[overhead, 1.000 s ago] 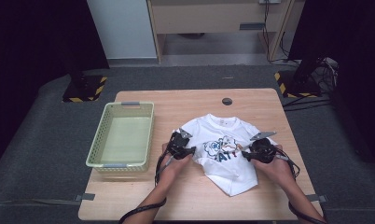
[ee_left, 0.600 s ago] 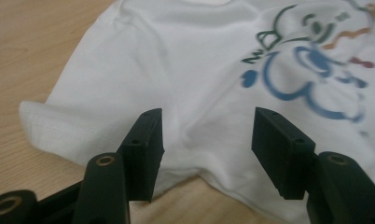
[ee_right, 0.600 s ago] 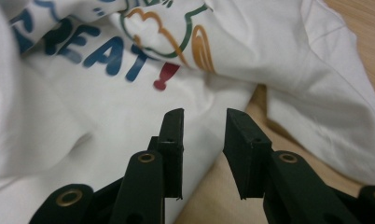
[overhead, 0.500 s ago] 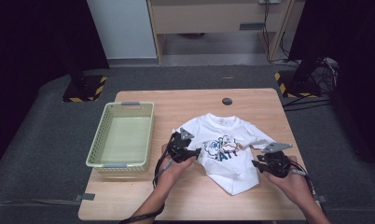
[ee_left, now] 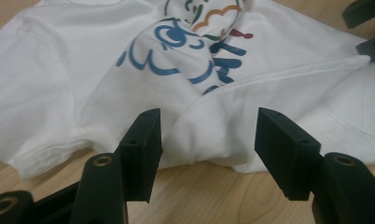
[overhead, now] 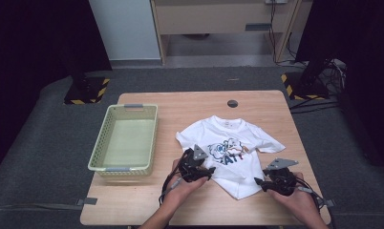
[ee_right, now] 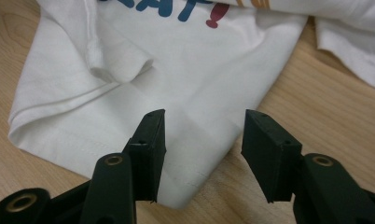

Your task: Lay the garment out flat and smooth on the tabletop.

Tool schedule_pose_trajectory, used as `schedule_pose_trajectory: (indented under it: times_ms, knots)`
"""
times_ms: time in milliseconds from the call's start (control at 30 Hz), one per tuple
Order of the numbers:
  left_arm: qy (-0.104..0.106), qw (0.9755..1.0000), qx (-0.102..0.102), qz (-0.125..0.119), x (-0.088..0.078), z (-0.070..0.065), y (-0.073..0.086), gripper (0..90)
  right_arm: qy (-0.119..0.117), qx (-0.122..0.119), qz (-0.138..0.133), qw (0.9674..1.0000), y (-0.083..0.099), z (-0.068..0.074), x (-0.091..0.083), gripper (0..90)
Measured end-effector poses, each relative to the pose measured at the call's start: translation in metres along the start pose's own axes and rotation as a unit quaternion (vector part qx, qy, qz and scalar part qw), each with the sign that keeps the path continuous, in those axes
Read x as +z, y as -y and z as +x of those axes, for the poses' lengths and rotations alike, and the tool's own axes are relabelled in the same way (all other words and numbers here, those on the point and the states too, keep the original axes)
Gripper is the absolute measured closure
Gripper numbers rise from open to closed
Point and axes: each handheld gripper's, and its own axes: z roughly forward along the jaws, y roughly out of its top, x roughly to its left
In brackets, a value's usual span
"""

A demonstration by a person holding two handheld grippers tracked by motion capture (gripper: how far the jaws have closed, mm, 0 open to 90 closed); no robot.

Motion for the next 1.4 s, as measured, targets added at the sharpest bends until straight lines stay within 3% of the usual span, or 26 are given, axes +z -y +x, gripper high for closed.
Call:
schedule_pose_trajectory:
  times_ms: [167,333,467,633,833,900,933,1033,1167,1267,1400]
  knots:
    - [-0.008,0.9993,0.032,0.015,0.011,-0.005,0.000,58.0,-0.002,-0.008,0.012,0.9999,0.002,0.003,0.008,56.7]
    - [-0.009,0.9986,0.042,0.031,0.013,0.005,0.002,80.7,-0.010,0.003,0.009,0.9999,-0.001,0.005,0.011,73.2]
    - [-0.029,0.9977,0.046,0.040,0.010,0.018,0.007,85.7,-0.009,-0.001,0.011,0.9999,-0.003,0.006,0.009,81.9]
    - [-0.042,0.9967,0.038,0.058,0.011,0.033,0.017,85.8,-0.010,-0.002,0.018,0.9998,0.001,0.008,0.001,82.8]
    - [-0.052,0.9959,0.043,0.061,0.013,0.039,0.019,84.6,-0.017,-0.004,0.018,0.9997,0.002,0.011,-0.005,81.7]
    - [-0.062,0.9955,0.042,0.058,0.012,0.039,0.020,79.1,-0.017,-0.004,0.012,0.9998,0.002,0.012,-0.006,74.3]
    - [-0.067,0.9954,0.039,0.055,0.011,0.039,0.020,71.4,-0.016,-0.002,0.010,0.9998,0.002,0.012,-0.007,71.6]
    - [-0.058,0.9977,0.016,0.031,0.004,0.039,0.019,62.2,-0.006,-0.007,0.008,0.9999,0.003,0.009,-0.012,64.8]
    - [-0.048,0.9987,0.014,0.002,-0.006,0.030,0.011,57.0,0.000,0.004,0.014,0.9999,0.007,0.004,-0.011,54.2]
    - [-0.030,0.9994,0.015,-0.012,-0.003,0.022,0.006,54.9,-0.005,0.011,0.017,0.9998,0.008,0.002,-0.007,54.3]
    - [-0.011,0.9997,0.019,-0.009,0.012,0.015,0.003,52.1,-0.013,0.012,0.026,0.9995,0.007,0.003,-0.001,59.2]
